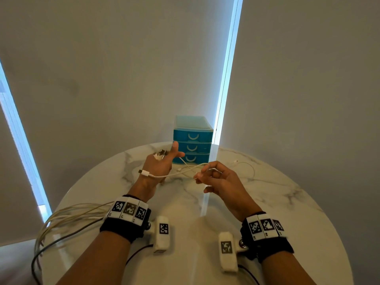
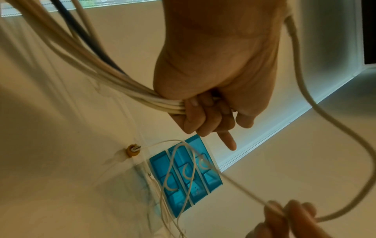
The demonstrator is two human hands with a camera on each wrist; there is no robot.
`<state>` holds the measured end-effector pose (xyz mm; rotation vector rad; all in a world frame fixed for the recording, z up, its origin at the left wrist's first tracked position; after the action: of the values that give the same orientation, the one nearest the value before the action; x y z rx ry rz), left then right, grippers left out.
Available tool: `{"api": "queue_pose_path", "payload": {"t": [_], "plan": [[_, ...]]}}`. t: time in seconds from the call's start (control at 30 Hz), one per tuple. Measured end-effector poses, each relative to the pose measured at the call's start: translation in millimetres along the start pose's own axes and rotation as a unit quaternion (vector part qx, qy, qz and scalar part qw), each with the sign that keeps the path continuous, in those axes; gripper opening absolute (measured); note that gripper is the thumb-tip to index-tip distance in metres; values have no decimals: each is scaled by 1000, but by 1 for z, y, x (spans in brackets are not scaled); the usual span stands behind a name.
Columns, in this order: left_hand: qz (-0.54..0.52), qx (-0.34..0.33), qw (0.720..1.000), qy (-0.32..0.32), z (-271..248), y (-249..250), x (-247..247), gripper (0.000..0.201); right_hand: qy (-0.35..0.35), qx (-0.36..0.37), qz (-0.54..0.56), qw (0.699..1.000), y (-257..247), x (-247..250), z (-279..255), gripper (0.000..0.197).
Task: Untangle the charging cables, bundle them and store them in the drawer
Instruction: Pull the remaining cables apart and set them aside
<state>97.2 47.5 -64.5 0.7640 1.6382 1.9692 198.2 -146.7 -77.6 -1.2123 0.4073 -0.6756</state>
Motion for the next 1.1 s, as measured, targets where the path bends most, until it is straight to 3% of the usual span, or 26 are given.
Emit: {"api": "queue_pose_path", "payload": {"t": [0.2,0.37,0.5,0.67,0.8,0.9,1.1], "plan": [[-88,19,996,-2,10,-5,8,46,20,-45,8,999,9,1,1,22],[-105,26,988,-109,4,-9,0,34,70,-31,134,988,2,8,2,5],[-55,49,985,-158,-1,-9,-9,21,96,-17,145,985,-1,11,3,9],[-167,45,969,-174,0,-2,-2,39,89,-13,94,991,0,9,2,12],[-265,41,947,-174,0,2,7,45,74,-22,68,995,2,7,1,21],[-327,34,929,-169,-2,6,10,31,39,-40,32,998,6,2,1,26],[-368,51,925,-81,4,7,20,43,-8,-60,-47,997,12,-6,2,13]]}}
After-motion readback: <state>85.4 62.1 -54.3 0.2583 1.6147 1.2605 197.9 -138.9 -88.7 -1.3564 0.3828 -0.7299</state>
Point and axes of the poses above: each hand's wrist, its own z-axis towards the middle knuckle, its own x-axis out of the back of the hand, y = z × x, the point moved 4 cm from there along z, towards the middle knuckle, and after that the axes turned 6 degrees about x, right-handed, at the moved point
